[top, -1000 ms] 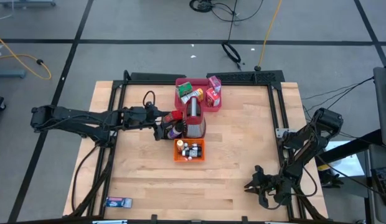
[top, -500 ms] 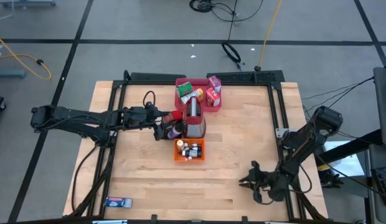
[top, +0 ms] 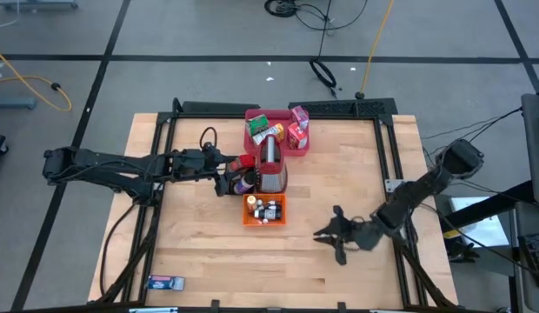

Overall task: Pick & Place Kitchen Items
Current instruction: Put the small black food coloring bottle into the orange bin

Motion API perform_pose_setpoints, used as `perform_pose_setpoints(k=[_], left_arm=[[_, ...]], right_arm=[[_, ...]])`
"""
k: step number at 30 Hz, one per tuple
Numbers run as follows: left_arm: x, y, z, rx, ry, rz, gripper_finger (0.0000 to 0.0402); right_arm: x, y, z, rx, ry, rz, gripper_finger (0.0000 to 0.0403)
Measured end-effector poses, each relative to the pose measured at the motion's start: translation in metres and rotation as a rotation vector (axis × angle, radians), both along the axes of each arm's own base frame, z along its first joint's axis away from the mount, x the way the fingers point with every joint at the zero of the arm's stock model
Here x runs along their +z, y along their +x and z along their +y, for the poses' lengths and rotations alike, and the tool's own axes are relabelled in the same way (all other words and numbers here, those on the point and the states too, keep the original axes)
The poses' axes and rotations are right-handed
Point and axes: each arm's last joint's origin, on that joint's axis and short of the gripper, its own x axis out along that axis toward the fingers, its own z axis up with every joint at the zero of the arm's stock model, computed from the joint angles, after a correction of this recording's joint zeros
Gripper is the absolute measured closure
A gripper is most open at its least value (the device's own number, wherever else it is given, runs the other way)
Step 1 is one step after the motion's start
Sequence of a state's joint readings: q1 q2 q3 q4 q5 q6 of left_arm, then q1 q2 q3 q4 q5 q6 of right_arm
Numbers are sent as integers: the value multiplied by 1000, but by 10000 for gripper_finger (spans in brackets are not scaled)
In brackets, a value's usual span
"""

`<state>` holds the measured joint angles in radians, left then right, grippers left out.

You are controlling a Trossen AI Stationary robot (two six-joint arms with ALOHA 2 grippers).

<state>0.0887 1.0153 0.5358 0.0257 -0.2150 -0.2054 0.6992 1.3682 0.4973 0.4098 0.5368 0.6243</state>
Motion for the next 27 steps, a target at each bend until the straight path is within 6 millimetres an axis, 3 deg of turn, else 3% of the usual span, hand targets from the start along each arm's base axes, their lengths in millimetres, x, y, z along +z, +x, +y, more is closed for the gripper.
perform_pose_setpoints(k=[15, 20, 27], left_arm=[[0, 0, 0, -4, 8, 2, 144], [0, 0, 0, -4, 9, 2, 144], [0, 0, 0, -5, 18, 5, 144]], right_arm=[[22, 53, -71, 14, 1, -193, 353], [28, 74, -85, 18, -26, -206, 353], [22, 101, -97, -10, -98, -175, 353]])
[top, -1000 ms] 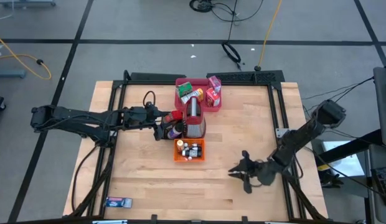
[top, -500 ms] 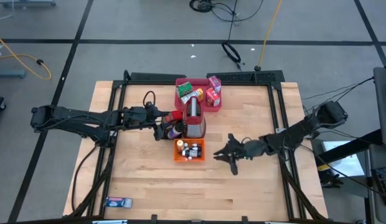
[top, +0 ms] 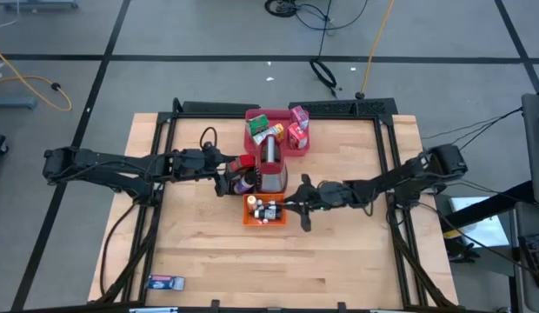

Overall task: Pick & Place Kitchen Items
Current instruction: Put the small black food coloring bottle into the orange bin, then put the blue cereal box into the pink bin

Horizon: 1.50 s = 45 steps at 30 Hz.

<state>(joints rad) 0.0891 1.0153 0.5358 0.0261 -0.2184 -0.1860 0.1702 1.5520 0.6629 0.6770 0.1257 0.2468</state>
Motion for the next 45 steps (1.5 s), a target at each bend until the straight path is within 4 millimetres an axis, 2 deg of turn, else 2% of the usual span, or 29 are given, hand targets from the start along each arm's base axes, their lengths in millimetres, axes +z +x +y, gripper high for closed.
perform_pose_setpoints(k=[6, 13, 18, 28, 45], left_arm=[[0, 0, 0, 0, 0, -1, 144], [0, 0, 0, 0, 0, 0, 144], [0, 0, 0, 1, 0, -1, 144], [0, 0, 0, 1, 0, 0, 144], [0, 0, -1, -19, -19, -4, 144]], right_arm=[[-8, 16, -13, -51, 3, -17, 353], [-22, 30, -16, -43, 13, -29, 344], [-26, 31, -16, -50, 39, -40, 324], [-26, 31, -16, -49, 33, -44, 335], [-26, 31, -16, -43, 7, -44, 289]])
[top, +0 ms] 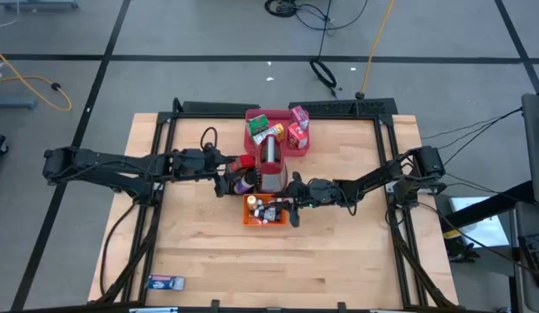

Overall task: Pick & Place Kitchen Items
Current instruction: Put the blue cereal box into the pink bin

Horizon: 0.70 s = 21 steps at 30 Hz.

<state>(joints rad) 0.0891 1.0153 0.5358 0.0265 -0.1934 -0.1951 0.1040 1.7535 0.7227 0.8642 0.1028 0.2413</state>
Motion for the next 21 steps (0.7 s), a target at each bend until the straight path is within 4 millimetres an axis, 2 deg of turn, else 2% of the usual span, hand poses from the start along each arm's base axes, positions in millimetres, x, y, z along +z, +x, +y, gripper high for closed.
perform_pose_setpoints(k=[5, 9, 15, 21], left_arm=[[2, 0, -8, -162, -67, -17, 144], [7, -3, -23, -339, -112, -42, 144], [13, -13, -55, -507, -212, -52, 144], [12, -25, -93, -610, -410, 10, 144]], right_arm=[[0, 0, 0, 0, 0, 0, 284], [0, 0, 0, 2, 1, 0, 284], [0, 0, 1, 4, 1, 1, 280], [0, 0, 1, 5, 1, 1, 277]])
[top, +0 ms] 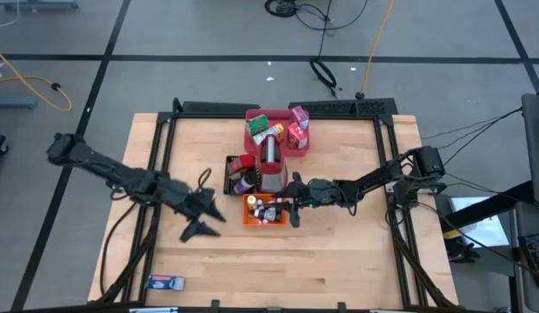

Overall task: Pick & Place Kitchen Items
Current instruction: Put the blue cereal box into the pink bin

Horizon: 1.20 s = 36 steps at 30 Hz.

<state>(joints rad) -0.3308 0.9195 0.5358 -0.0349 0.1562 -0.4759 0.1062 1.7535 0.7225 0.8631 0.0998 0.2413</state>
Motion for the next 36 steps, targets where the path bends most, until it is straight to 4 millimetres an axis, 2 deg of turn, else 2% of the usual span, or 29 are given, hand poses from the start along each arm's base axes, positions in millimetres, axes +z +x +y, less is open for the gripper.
perform_pose_setpoints(k=[3, 8, 15, 21, 27, 36], left_arm=[[-1, -7, -18, -18, -53, 37, 144], [-2, -21, -44, 58, -101, 75, 144], [-1, -40, -67, 121, -126, 86, 144], [3, -33, -96, 123, -121, 154, 144], [11, -26, -130, 105, -50, 418, 144], [22, -32, -165, 167, -10, 796, 144]], right_arm=[[0, 0, 0, -1, 0, 0, 277], [0, 0, 0, -1, -1, 3, 277], [0, 0, 0, -2, -1, 4, 279], [0, 0, 0, -2, -1, 4, 277], [0, 0, 0, -2, -1, 2, 279], [0, 0, 0, -3, -1, 1, 278]])
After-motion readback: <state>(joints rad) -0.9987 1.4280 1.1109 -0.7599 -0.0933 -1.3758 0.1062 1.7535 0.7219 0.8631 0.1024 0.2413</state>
